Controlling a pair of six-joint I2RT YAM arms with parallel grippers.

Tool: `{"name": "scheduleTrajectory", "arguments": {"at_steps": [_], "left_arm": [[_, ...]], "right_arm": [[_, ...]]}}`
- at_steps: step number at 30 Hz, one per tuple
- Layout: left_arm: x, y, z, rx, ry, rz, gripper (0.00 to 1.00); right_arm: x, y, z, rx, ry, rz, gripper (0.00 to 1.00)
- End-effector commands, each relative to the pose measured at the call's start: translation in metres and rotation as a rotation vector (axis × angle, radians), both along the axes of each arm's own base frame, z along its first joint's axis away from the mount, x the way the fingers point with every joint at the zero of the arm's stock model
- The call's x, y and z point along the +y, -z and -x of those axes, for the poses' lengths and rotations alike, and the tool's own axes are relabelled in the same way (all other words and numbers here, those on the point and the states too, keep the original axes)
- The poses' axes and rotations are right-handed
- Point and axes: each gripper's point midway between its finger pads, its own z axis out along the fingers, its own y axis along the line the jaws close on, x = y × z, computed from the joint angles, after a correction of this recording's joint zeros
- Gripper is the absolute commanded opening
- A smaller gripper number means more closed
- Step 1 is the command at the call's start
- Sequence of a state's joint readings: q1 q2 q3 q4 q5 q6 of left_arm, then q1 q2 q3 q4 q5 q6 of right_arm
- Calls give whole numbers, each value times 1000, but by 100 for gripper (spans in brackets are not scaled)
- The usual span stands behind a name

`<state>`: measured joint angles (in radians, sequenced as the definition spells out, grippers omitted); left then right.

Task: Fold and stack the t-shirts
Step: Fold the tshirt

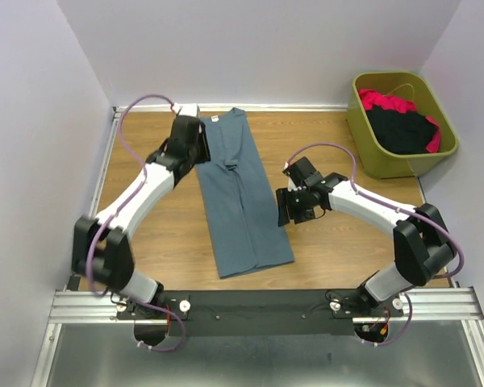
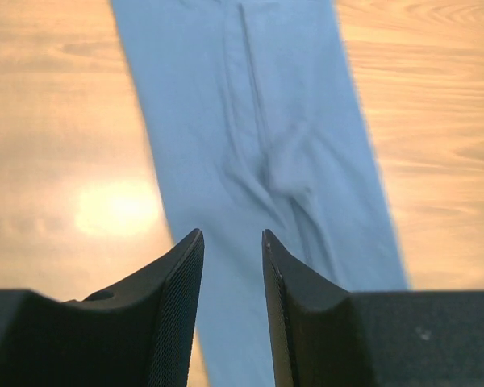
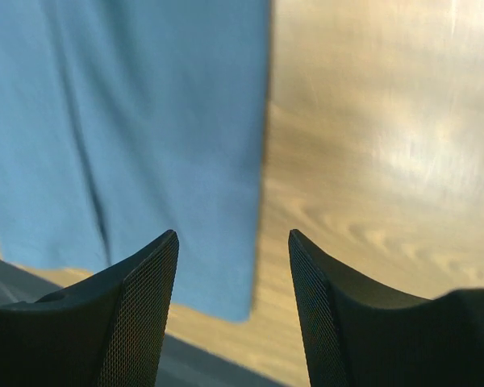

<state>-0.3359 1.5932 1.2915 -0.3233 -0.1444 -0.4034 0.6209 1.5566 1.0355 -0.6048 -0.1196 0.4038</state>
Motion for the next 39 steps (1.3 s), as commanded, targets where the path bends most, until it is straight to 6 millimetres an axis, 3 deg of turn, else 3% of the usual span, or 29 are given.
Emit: {"name": "scheduleTrajectory", "arguments": {"at_steps": [1,3,4,7,9,13,20,27,32,39], "left_arm": [[-1,47,90,181,-77,2,44],[-2,74,137,290,-83,-14,44],[-16,69,157,296,-81,36,45],[-22,85,213,396,-63,60,46],[-21,96,240,464,-102,86,46],[-26,105,273,526,-94,108,50],[-27,117,291,569,-87,80,66],[-30,118,299,575,-74,151,86],[-36,118,305,567,-20,212,87],[-31,122,306,597,-22,138,86]], "right_arm": [[-25,12,41,132,23,75,64],[-26,17,56,168,12,76,64],[-28,19,62,187,14,83,64],[-26,25,83,228,-5,83,63],[-24,28,93,239,-23,87,63],[-26,41,106,264,-17,106,62],[-27,49,100,231,2,124,60],[-14,30,88,180,2,67,60],[-15,32,87,190,51,73,60],[-16,37,81,181,48,103,58]]}}
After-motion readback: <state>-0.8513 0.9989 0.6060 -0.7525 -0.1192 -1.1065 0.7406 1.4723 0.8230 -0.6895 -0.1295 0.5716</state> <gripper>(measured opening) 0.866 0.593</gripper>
